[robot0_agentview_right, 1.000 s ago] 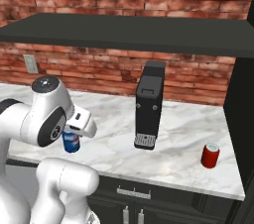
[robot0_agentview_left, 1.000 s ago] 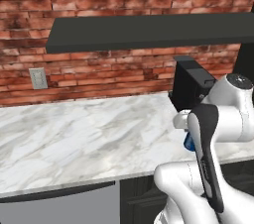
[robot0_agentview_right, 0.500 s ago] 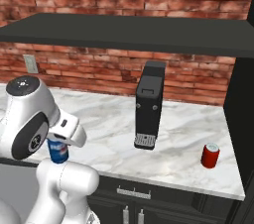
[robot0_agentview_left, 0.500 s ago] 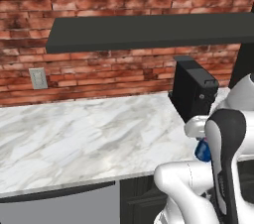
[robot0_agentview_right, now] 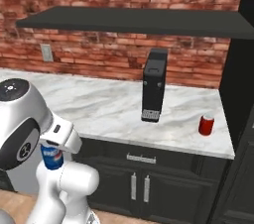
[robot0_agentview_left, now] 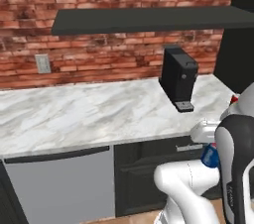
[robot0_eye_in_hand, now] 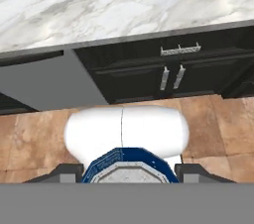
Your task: Four empty soda cans are scattered around the kitchen. Gather all the cans and cluster them next to the stove for recycling.
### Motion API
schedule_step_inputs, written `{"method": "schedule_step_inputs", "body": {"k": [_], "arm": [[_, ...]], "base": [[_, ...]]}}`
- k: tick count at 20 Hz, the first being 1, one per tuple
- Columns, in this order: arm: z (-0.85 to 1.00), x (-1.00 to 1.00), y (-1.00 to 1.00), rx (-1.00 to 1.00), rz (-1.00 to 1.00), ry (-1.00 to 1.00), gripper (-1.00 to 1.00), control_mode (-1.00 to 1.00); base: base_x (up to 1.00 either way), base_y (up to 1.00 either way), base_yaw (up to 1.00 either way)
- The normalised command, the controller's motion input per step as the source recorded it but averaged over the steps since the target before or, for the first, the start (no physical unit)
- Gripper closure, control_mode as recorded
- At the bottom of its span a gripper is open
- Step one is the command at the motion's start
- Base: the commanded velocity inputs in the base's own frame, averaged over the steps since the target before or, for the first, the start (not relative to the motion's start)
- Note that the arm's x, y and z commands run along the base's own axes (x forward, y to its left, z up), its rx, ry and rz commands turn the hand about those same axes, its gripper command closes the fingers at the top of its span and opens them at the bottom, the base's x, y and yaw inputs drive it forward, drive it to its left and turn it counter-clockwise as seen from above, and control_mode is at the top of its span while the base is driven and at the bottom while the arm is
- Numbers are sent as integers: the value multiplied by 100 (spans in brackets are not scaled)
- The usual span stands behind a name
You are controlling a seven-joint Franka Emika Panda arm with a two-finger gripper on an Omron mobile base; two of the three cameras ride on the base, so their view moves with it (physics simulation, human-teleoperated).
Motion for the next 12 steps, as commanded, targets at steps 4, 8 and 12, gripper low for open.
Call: {"method": "schedule_step_inputs", "body": {"k": [4, 8, 12], "arm": [[0, 0, 0, 0, 0, 0, 100, 100], [0, 0, 0, 0, 0, 0, 100, 100], [0, 0, 0, 0, 0, 0, 100, 100]], "base": [[-61, 13, 0], [-33, 63, 3], [-26, 95, 4]]}}
